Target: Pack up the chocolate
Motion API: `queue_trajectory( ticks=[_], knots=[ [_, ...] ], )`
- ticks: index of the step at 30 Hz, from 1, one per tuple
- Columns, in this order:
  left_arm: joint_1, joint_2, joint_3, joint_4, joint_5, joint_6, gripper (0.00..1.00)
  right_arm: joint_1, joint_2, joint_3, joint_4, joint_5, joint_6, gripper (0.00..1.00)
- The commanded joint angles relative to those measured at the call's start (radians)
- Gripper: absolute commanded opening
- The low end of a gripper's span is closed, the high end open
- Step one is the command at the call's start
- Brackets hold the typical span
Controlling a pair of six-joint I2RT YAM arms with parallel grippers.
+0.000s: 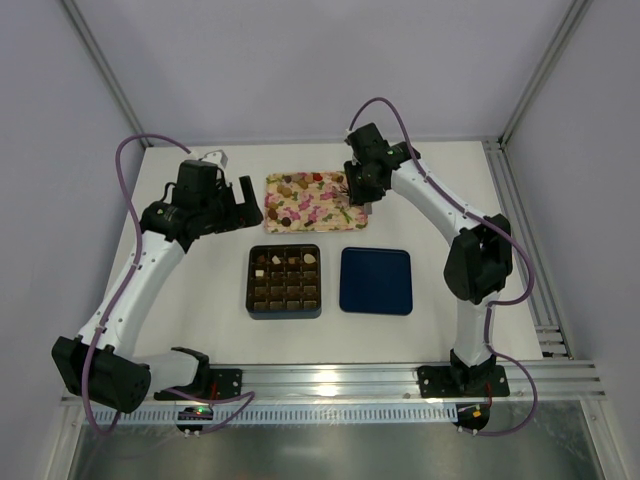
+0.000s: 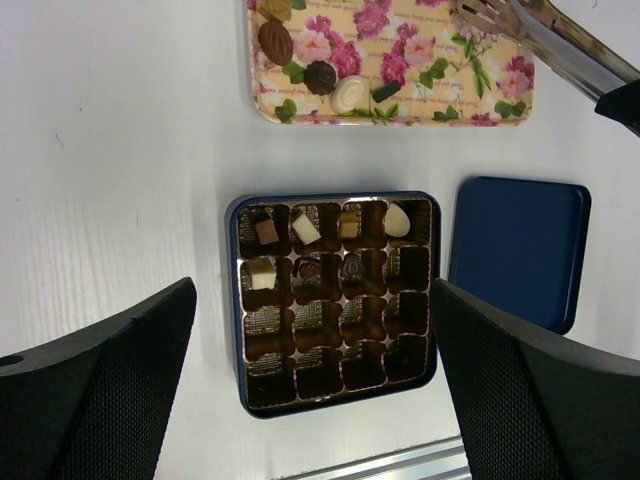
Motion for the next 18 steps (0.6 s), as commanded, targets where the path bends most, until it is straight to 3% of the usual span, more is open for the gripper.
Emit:
queue_trajectory(
  ticks=[1,18],
  knots=[
    [0.006,-0.014,-0.004,0.026,0.0,0.003,0.96,-0.005,-0.072,0.036,0.021,0.002,-0.001,0.31],
    [0.004,-0.015,-0.005,0.026,0.005,-0.002,0.96,-0.006,-0.093,0.005,0.038,-0.007,0.004,0.31]
  ],
)
